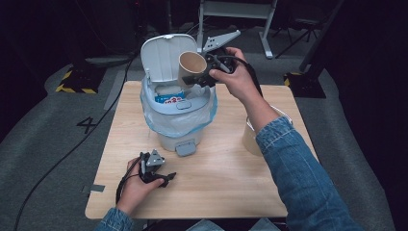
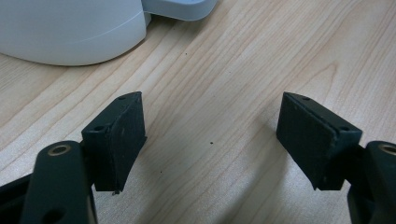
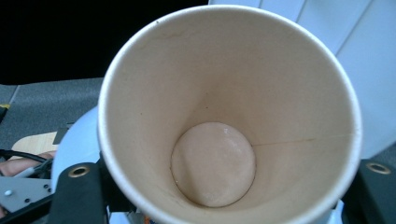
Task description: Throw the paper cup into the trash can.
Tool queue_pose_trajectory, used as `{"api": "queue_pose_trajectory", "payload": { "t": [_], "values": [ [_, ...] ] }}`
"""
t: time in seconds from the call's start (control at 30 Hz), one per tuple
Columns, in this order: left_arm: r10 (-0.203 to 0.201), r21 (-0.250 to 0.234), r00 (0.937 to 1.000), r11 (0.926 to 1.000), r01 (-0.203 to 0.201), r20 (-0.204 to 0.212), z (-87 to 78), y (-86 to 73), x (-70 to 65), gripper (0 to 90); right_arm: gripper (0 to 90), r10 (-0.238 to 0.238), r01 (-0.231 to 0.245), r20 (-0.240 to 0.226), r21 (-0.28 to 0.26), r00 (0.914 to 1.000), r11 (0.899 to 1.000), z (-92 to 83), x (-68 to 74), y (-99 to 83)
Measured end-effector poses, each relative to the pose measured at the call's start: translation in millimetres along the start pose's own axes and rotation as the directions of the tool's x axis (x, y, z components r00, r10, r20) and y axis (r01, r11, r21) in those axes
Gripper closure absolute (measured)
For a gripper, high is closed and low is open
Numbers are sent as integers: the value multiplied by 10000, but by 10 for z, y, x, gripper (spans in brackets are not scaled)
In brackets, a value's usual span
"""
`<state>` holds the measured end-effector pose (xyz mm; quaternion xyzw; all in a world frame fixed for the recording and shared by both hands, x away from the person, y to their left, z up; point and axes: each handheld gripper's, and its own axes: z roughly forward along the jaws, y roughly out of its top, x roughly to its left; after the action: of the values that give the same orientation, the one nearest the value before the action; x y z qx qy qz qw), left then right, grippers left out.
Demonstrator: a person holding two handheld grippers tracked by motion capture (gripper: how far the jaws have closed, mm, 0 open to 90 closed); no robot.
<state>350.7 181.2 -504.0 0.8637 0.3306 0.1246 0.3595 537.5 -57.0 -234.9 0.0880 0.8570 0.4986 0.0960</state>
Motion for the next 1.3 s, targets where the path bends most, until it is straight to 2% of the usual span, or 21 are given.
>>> {"api": "queue_pose_trajectory", "payload": {
  "t": [0.1, 0.23, 0.3, 0.33, 0.4, 0.43, 0.47, 0.5, 0.53, 0.57, 0.6, 0.67, 0.73, 0.93, 1.07, 1.3],
  "values": [
    [4, 2, 10000, 10000, -4, 0, 0, 0, 0, 240, 295, 94, -94, 53, 57, 9999, 9999, 105, 0, -11],
    [10, 24, 10000, 10000, -10, 11, -2, 1, 1, 240, 289, 65, -77, 245, 500, 9997, 9987, 235, 10, -37],
    [11, 23, 10000, 10000, -11, 9, -2, 1, 1, 240, 279, 108, -121, 257, 509, 9996, 9986, 290, 17, -47],
    [10, 24, 10000, 10000, -10, 10, -2, 1, 1, 240, 248, 48, -60, 246, 466, 9997, 9989, 321, 22, -55],
    [11, 22, 10000, 10000, -11, 9, -2, 1, 0, 240, 102, -16, 3, 604, 219, 9982, 9998, 387, 45, -80],
    [9, 24, 10000, 10000, -9, 11, -2, 1, 0, 240, 120, -23, 16, 913, 72, 9958, 10000, 410, 61, -89],
    [10, 24, 10000, 10000, -10, 9, -2, 1, 1, 240, 187, 92, -81, 1079, -102, 9941, 9999, 422, 67, -94],
    [11, 23, 10000, 10000, -11, 9, -2, 1, 1, 240, 197, 314, -285, 1194, -253, 9923, 9993, 426, 70, -92],
    [9, 23, 10000, 10000, -9, 9, -2, 1, 1, 240, 146, 476, -422, 1306, -442, 9903, 9981, 423, 73, -90],
    [9, 23, 10000, 10000, -9, 9, -2, 1, 0, 240, 135, 540, -468, 1320, -571, 9898, 9973, 406, 78, -87],
    [6, 3, 10000, 10000, -6, 0, 0, 0, 0, 240, 169, 437, -357, 1278, -642, 9908, 9973, 374, 80, -79],
    [2, 3, 10000, 10000, -2, -2, 0, 0, 0, 240, 153, 273, -146, 1385, -916, 9900, 9957, 293, 84, -69],
    [1, 4, 10000, 10000, -1, -1, 0, 0, 1, 240, 162, 448, -306, 1327, -1070, 9901, 9938, 194, 79, -70],
    [-5, 4, 10000, 10000, 5, 30, 1, 1, 2, 240, 220, 572, -382, 1433, -1320, 9880, 9905, -178, 74, -110],
    [-9, 0, 10000, 10000, 9, 25, 0, 0, 2, 240, 240, 614, -444, 1411, -1202, 9881, 9918, -444, 78, -159],
    [68, 3, 10000, 10000, -68, 21, -6, -3, 8, 240, 284, 578, -444, 1918, -731, 9797, 9963, -860, 124, -359]
  ]
}}
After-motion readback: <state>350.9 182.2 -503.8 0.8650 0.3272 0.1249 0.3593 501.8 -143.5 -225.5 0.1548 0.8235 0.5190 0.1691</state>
